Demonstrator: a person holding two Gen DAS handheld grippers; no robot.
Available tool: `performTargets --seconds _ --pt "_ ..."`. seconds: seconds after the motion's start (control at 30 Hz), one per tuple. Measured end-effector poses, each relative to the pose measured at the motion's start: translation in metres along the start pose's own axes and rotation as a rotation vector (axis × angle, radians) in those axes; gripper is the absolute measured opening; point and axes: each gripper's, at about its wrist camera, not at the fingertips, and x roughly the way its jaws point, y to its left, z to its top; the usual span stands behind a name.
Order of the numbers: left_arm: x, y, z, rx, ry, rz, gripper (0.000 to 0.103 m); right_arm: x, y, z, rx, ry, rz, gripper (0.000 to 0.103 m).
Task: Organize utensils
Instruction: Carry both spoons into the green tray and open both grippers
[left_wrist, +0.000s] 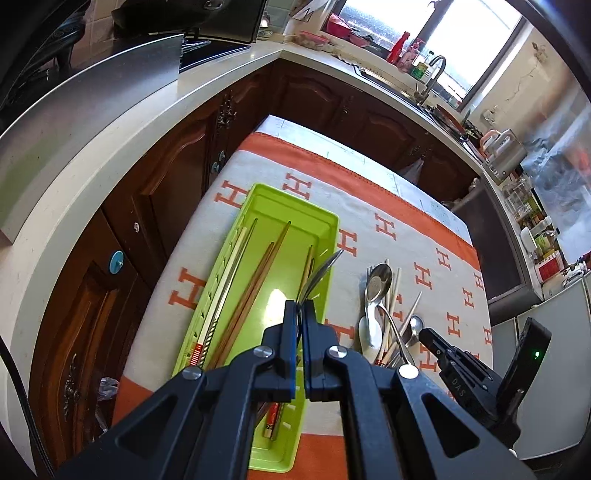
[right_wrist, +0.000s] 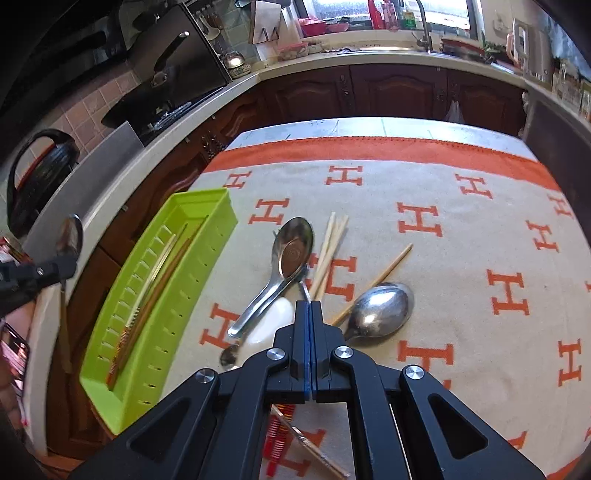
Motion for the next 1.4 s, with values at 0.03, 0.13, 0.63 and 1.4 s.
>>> performTargets --seconds 0.03,0.13,0.63,1.4 --pt "0.001 0.000 -0.001 -0.001 0.002 -0.001 0.000 0.001 -0.002 0.002 0.025 0.015 0.022 0.000" --pt "0.004 0.002 -0.002 -0.006 0.010 -0.009 0.000 0.007 -0.008 0.009 0.098 0.049 0.076 0.002" --pt "0.052 0.011 0.001 -0.058 0.096 -0.031 0.000 0.070 -0.024 0.065 0.179 0.044 0.065 0.033" --pt "0.119 0.003 0.030 -0.078 0.137 0.007 0.031 0.073 -0.013 0.063 0.068 -0.051 0.022 0.003"
